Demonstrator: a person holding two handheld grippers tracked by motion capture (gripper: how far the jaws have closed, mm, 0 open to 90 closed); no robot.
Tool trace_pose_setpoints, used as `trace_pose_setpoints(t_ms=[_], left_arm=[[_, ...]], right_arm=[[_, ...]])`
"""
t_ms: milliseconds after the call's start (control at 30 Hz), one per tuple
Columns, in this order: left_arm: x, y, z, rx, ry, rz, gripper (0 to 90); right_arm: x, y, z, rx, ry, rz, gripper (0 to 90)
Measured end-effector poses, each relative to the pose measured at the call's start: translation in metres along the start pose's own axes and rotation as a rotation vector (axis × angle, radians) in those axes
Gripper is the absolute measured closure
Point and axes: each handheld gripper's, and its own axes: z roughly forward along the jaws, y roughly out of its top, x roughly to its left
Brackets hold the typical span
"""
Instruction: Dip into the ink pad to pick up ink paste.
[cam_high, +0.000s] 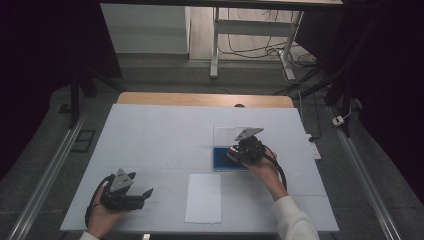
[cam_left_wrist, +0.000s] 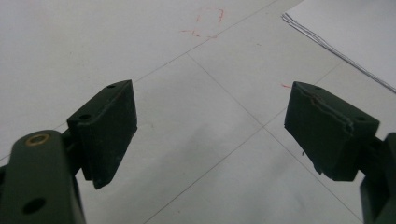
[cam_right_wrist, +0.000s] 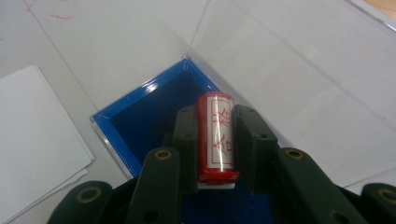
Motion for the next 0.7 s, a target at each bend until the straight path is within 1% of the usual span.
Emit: trace_pose_setpoints(t_ms=[67, 133, 333, 367, 400, 467, 500, 533, 567, 633, 700], left_arm=[[0.000, 0.000, 0.000, -0.002, -0.001, -0.001, 17.4], [0.000, 0.000, 0.000, -0.004, -0.002, -0.001, 17.4], [0.000, 0.000, -0.001, -0.007, -0.002, -0.001, 17.4], [0.000, 0.000, -0.001, -0.008, -0.002, -0.002, 17.4], [0.000, 0.000, -0.001, -0.009, -0.003, -0.004, 17.4], [0.001, 0.000, -0.001, -0.012, -0.001, -0.006, 17.4], [0.001, 0.000, -0.001, -0.012, -0.001, -0.005, 17.4], [0.001, 0.000, -0.001, -0.012, -0.001, -0.004, 17.4], [0.001, 0.000, -0.001, -0.012, -0.001, -0.004, 17.4], [0.001, 0.000, -0.001, -0.011, -0.001, -0.003, 17.4], [0.001, 0.000, -0.001, -0.011, 0.001, -0.003, 17.4]], right_arm=[[0.000, 0.000, 0.000, -0.004, 0.000, -0.002, 71.5], [-0.001, -0.001, 0.000, -0.007, 0.008, 0.006, 71.5], [-0.001, -0.001, 0.000, -0.011, 0.007, 0.006, 71.2], [-0.002, -0.001, -0.001, -0.015, 0.006, 0.002, 71.1], [-0.003, -0.001, -0.002, -0.032, 0.012, 0.006, 71.0], [-0.004, 0.000, -0.007, -0.031, 0.017, 0.005, 70.9], [-0.004, 0.000, -0.009, -0.044, -0.003, -0.004, 70.9], [-0.006, -0.001, -0.013, -0.063, -0.008, -0.002, 70.8], [-0.007, 0.000, -0.017, -0.093, -0.001, 0.020, 70.9], [-0.010, 0.001, -0.028, -0.141, 0.002, 0.037, 70.9], [-0.011, 0.002, -0.037, -0.158, 0.006, 0.038, 70.9]])
